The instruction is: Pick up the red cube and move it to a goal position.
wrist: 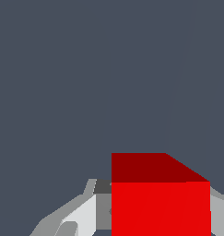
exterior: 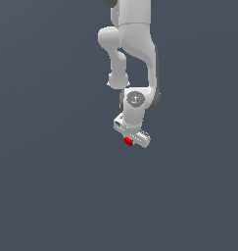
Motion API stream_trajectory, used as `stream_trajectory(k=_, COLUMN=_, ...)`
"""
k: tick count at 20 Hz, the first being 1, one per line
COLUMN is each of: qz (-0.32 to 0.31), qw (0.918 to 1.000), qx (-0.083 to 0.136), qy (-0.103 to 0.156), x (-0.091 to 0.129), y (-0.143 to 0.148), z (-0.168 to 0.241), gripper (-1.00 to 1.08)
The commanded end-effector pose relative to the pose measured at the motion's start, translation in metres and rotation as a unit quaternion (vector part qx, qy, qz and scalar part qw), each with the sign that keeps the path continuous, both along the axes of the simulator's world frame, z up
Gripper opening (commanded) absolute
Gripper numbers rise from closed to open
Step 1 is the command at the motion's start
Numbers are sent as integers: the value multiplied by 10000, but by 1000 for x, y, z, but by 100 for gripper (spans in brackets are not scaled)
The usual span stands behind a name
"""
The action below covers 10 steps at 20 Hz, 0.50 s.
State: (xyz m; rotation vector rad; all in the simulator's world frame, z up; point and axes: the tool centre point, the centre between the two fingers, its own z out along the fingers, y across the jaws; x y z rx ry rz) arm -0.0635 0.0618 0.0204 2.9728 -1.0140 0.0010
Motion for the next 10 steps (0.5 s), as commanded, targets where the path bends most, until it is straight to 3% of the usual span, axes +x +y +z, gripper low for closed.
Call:
stream_trajectory(k=1, qz=0, qw=10000, qx=0, qy=0, x=0, y=0, z=1, gripper=-100)
stream_trajectory(k=10, qz=0, qw=10000, qx=0, qy=0, x=10, y=0, z=35, gripper=-100)
